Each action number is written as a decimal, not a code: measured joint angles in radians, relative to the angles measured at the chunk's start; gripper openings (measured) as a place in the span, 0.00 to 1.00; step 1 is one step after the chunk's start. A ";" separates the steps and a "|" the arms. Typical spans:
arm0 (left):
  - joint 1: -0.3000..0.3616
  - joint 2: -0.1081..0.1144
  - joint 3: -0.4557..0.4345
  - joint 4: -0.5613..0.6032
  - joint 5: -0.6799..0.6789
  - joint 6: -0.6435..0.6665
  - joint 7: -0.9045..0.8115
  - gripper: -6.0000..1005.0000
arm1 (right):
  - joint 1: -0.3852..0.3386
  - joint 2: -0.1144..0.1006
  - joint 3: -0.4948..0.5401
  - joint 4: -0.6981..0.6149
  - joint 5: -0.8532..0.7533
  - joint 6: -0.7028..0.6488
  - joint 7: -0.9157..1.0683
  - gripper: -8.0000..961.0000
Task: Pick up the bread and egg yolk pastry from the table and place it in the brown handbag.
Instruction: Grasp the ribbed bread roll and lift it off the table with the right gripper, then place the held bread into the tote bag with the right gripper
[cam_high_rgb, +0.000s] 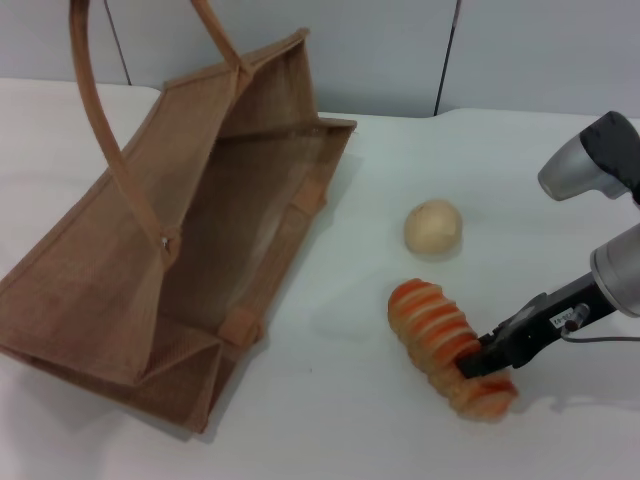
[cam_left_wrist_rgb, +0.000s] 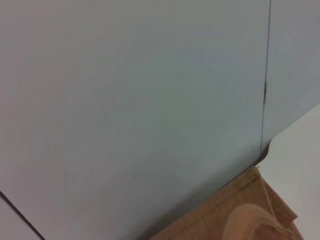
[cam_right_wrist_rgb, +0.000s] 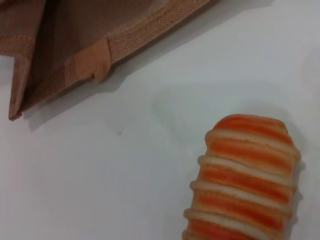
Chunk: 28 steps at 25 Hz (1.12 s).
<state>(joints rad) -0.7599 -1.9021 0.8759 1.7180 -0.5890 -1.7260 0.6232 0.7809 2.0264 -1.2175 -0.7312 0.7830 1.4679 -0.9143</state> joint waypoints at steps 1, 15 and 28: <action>0.000 0.000 0.000 0.000 0.000 0.000 0.000 0.12 | 0.000 0.000 0.000 0.000 0.000 -0.001 0.000 0.45; 0.002 0.005 0.000 0.000 0.000 0.002 0.002 0.13 | -0.015 -0.001 0.001 -0.121 0.002 0.061 0.028 0.33; -0.009 0.003 0.015 0.000 -0.002 0.019 0.003 0.13 | -0.058 0.003 0.011 -0.420 0.111 0.174 0.092 0.25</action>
<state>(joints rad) -0.7687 -1.8996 0.8909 1.7180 -0.5912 -1.7067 0.6260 0.7233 2.0295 -1.2064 -1.1510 0.8939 1.6416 -0.8223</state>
